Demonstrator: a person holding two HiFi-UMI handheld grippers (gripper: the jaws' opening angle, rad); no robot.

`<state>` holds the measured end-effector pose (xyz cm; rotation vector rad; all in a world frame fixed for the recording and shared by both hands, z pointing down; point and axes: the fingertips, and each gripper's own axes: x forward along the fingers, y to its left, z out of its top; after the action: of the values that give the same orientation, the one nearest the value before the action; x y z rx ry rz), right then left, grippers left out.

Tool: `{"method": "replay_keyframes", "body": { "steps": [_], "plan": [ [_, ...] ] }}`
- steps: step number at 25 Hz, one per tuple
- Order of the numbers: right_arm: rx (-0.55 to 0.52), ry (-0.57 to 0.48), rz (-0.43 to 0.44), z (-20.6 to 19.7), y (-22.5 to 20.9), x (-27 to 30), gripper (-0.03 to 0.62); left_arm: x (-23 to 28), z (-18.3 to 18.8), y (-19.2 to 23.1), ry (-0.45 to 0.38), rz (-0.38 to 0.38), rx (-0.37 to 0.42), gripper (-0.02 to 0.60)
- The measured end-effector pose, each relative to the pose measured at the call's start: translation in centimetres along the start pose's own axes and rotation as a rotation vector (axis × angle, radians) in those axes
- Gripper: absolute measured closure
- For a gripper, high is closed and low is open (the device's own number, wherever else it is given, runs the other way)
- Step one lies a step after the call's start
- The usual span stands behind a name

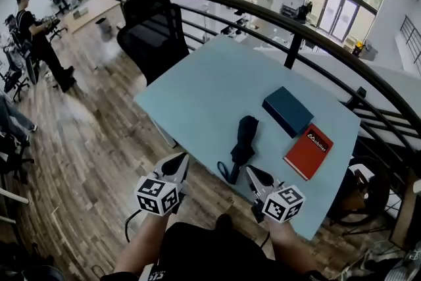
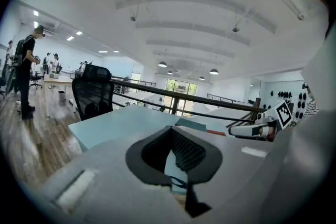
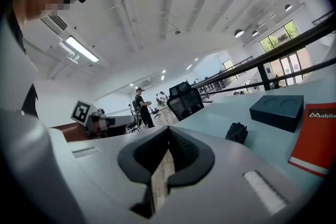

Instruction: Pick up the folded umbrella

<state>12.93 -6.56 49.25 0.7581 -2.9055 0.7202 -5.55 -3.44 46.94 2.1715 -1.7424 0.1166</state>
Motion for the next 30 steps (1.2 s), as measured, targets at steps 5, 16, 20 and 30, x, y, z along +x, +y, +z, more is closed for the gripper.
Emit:
{"method": "replay_keyframes", "body": {
  "steps": [5, 16, 20, 30],
  "plan": [
    [0.025, 0.006, -0.023, -0.1, -1.2, -0.7, 0.592, 1.2, -0.8, -0.1, 0.018, -0.002, -0.015, 0.577],
    [0.012, 0.018, -0.089, 0.7, -3.2, 3.0, 0.592, 6.4, 0.9, 2.7, -0.010, -0.092, -0.017, 0.577],
    [0.015, 0.029, -0.125, 1.1, -4.2, 6.7, 0.592, 8.7, 2.0, 6.0, -0.012, -0.121, -0.005, 0.577],
    [-0.009, 0.048, -0.149, 4.2, -5.3, 18.6, 0.592, 15.5, 5.7, 14.9, 0.008, -0.189, 0.035, 0.577]
  ]
}}
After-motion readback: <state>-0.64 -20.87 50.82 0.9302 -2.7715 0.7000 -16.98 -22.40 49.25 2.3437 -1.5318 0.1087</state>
